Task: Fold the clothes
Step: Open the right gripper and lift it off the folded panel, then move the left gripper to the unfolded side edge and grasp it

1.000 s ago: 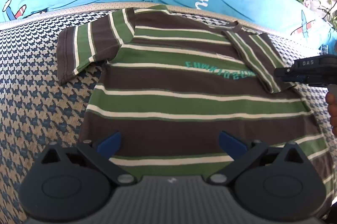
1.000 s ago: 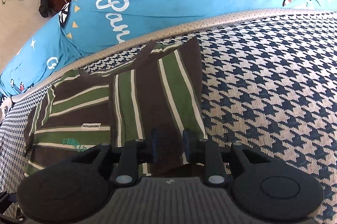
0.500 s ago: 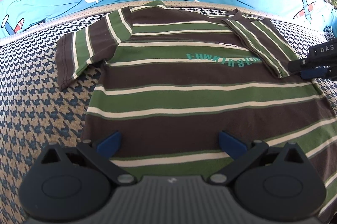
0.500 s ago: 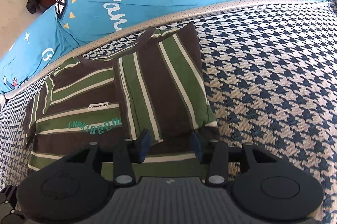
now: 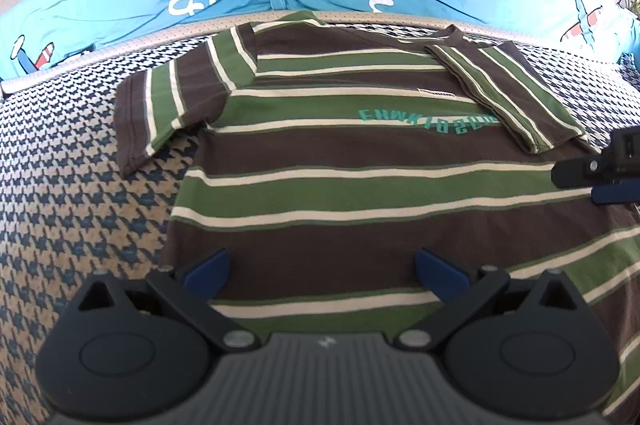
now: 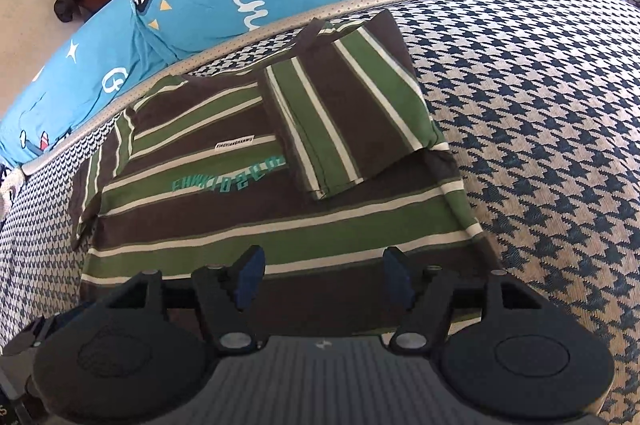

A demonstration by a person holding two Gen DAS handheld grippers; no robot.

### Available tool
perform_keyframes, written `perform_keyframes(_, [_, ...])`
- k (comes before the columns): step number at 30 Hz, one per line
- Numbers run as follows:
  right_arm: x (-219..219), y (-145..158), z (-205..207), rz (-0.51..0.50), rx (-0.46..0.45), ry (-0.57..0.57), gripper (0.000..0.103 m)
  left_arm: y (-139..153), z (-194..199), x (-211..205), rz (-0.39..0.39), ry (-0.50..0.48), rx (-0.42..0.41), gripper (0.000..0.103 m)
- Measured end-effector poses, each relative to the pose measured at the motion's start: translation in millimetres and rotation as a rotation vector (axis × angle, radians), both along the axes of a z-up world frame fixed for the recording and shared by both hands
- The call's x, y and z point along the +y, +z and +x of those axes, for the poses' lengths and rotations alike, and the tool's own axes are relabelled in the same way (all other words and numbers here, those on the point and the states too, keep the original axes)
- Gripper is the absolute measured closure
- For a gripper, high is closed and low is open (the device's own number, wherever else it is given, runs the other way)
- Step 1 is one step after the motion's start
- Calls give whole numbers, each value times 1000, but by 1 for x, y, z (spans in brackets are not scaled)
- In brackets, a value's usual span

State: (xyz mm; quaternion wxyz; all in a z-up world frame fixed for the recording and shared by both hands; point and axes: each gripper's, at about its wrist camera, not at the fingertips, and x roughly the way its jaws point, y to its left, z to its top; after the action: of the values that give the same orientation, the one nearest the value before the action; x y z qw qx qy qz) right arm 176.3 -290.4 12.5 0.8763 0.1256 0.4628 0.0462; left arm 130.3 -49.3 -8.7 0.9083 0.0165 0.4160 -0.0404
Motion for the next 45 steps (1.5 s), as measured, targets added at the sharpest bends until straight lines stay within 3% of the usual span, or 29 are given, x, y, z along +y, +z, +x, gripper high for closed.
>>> perform_keyframes(6, [12, -1, 3, -39, -1, 33, 33, 14, -1, 19, -32, 43, -79, 1])
perform_keyframes(12, [20, -4, 5, -43, 11, 35, 31, 16, 9, 52, -113, 145, -73, 13])
perform_keyframes(22, [23, -8, 6, -51, 9, 56, 23, 21, 25, 110, -269, 309, -70, 17])
perform_keyframes(25, [24, -9, 6, -53, 9, 65, 21, 24, 35, 130, -288, 374, -80, 21])
perform_keyframes(32, [28, -10, 7, -70, 10, 90, 15, 25, 64, 152, -312, 423, -88, 28])
perform_keyframes(45, [33, -12, 8, -100, 6, 115, 8, 8, 103, 165, -344, 474, -68, 29])
